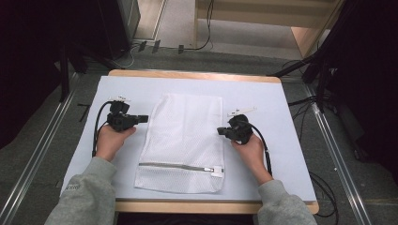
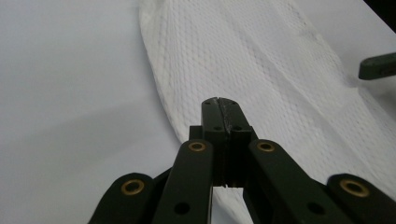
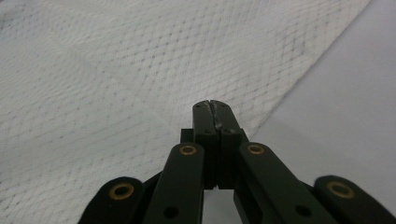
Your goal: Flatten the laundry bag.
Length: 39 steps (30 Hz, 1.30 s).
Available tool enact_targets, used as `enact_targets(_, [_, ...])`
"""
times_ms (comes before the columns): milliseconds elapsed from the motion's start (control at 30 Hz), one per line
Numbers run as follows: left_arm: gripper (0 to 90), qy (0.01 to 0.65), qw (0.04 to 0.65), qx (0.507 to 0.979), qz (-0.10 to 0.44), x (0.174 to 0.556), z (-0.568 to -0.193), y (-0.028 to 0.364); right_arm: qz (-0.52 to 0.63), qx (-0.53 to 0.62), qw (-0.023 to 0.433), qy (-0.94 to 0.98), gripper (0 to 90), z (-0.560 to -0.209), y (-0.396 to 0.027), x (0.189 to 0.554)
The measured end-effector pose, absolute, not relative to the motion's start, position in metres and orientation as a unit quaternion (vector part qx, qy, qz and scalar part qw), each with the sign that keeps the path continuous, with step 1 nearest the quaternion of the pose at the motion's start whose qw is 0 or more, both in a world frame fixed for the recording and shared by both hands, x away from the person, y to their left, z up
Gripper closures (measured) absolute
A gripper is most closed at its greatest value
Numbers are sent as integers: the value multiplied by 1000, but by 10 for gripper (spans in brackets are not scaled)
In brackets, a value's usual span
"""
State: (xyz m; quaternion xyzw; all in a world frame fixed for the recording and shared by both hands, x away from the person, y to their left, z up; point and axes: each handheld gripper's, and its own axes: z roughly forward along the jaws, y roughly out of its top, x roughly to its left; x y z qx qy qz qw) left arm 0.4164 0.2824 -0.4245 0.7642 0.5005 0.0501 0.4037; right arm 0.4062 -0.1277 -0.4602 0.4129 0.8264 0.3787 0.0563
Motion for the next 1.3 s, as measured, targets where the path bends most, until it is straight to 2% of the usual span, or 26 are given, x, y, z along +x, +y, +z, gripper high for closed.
enact_targets(733, [900, 526, 370, 762, 72, 528, -439, 242, 364, 390, 56, 844, 900, -470, -115, 386])
enact_targets(1000, [900, 518, 358, 775, 56, 535, -458, 231, 367, 392, 56, 842, 900, -471, -116, 385])
enact_targets(1133, [900, 515, 358, 775, 68, 536, -459, 230, 367, 392, 56, 842, 900, -471, -116, 385])
enact_targets(1300, [900, 543, 345, 760, 92, 537, -456, 242, 369, 389, 56, 842, 900, -472, -117, 385])
